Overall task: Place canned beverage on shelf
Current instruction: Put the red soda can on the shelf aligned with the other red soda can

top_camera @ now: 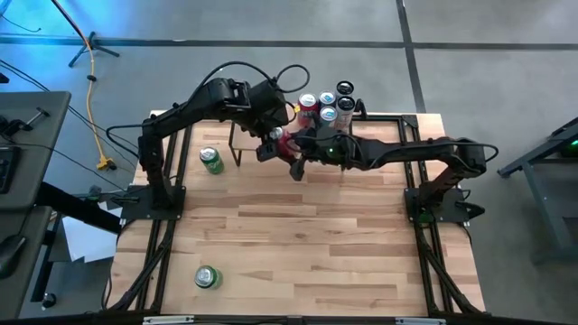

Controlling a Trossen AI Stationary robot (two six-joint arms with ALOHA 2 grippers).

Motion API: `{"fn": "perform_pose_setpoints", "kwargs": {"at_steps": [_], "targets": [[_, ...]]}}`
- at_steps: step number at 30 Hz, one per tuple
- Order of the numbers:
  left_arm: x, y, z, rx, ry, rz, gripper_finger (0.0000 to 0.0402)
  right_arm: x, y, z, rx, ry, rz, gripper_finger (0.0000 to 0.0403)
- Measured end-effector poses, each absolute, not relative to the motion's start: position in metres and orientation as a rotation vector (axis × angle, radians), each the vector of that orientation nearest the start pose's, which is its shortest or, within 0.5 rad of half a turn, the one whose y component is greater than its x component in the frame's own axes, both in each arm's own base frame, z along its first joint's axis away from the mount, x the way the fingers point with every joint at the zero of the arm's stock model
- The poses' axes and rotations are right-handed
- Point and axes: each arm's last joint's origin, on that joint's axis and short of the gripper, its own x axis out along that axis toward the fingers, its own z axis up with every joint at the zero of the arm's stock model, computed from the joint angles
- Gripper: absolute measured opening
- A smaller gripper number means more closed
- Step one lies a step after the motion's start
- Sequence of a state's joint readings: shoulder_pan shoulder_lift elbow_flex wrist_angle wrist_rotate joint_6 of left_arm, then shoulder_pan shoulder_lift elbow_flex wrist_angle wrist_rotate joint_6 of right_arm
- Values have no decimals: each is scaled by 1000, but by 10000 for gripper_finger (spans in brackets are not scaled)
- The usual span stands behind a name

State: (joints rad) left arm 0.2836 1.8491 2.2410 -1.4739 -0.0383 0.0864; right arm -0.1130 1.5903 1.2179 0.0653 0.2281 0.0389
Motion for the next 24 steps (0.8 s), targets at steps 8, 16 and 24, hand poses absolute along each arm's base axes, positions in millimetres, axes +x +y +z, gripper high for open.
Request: {"fn": "perform_pose_setpoints", "kwargs": {"at_steps": [8,16,24], "targets": [[307,91,437,-22,1071,222,284,351,-53,306,5,398,-357,284],[258,75,483,-29,854,258,285,332,-43,304,40,455,-300,284],[205,54,524,-5,601,260,285,317,-14,266,236,270,-257,284]]}}
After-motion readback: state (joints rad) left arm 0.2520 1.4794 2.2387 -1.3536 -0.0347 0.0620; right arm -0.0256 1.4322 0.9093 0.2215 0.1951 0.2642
